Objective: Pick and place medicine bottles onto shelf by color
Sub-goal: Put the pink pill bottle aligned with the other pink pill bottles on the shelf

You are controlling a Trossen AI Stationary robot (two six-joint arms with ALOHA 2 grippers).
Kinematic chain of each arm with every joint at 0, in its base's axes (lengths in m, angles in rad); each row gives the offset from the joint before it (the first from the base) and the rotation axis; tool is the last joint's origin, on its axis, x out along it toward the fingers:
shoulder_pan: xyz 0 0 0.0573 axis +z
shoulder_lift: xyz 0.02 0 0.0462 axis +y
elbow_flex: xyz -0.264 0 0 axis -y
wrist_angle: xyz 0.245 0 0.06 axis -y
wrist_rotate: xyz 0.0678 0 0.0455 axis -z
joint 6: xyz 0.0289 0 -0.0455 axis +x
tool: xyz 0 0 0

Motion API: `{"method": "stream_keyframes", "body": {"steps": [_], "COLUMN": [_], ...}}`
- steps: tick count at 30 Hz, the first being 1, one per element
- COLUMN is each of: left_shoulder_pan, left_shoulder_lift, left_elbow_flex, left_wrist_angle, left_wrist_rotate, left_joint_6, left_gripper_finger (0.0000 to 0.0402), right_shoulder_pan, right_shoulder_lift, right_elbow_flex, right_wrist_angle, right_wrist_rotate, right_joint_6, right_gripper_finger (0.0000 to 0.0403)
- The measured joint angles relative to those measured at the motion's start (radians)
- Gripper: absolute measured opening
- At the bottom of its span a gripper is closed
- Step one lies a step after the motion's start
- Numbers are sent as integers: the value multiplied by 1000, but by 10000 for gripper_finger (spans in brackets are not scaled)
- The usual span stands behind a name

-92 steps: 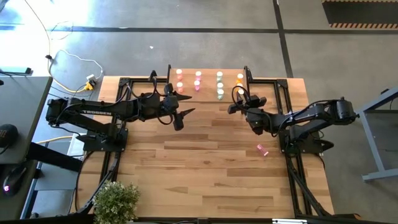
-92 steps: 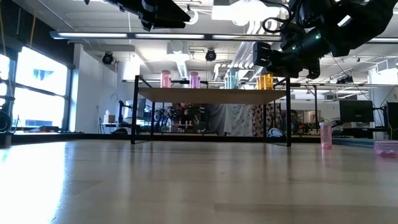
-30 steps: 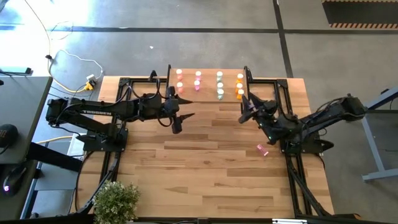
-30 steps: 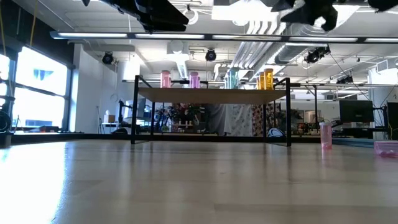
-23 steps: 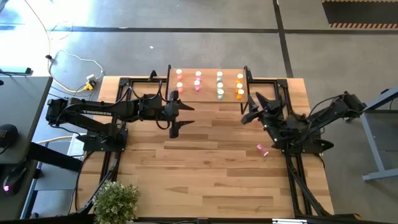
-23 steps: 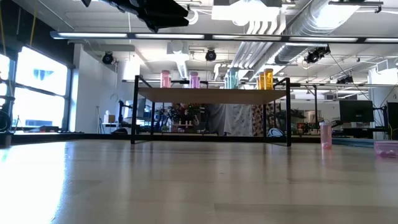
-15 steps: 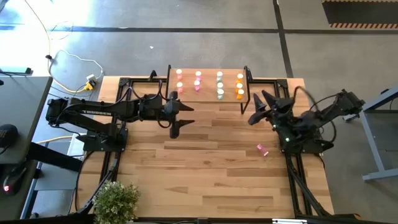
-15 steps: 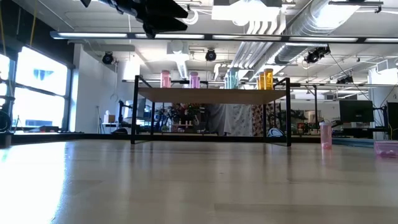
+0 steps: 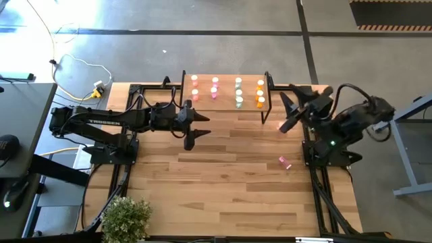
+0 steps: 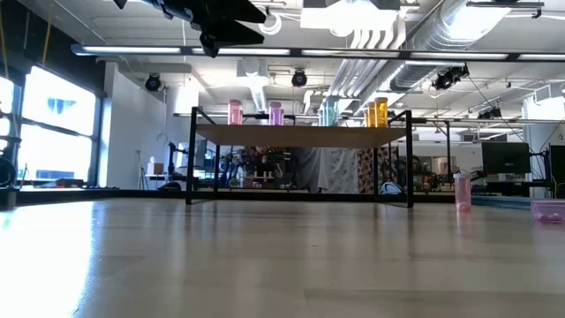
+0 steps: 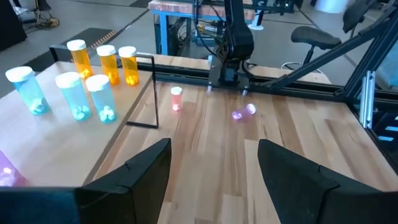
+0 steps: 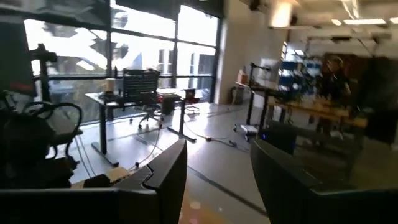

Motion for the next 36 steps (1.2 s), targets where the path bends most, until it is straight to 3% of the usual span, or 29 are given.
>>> {"method": "stream_keyframes", "body": {"steps": [8, 17, 29, 36], "left_shoulder_pan": [0, 0, 0, 0], "left_shoulder_lift": [0, 0, 0, 0], "left_elbow_flex": [0, 0, 0, 0], "left_wrist_angle": [3, 3, 3, 3], "left_wrist_rotate": [0, 0, 0, 0], "left_joint_6": [-42, -95, -93, -92], "left_gripper_finger": [229, 229, 229, 229], "right_shoulder_pan": [-65, -262, -459, -581], "right_shoulder_lift": [0, 12, 29, 32], "right_elbow_flex": [297, 541, 566, 497], "right_wrist_angle": [-574, -1261, -1917, -1958], "right_wrist_rotate": [-340, -564, -760, -833], "right_joint_6": [54, 497, 1174, 1438], "right_gripper_finger": [169, 169, 169, 169]}}
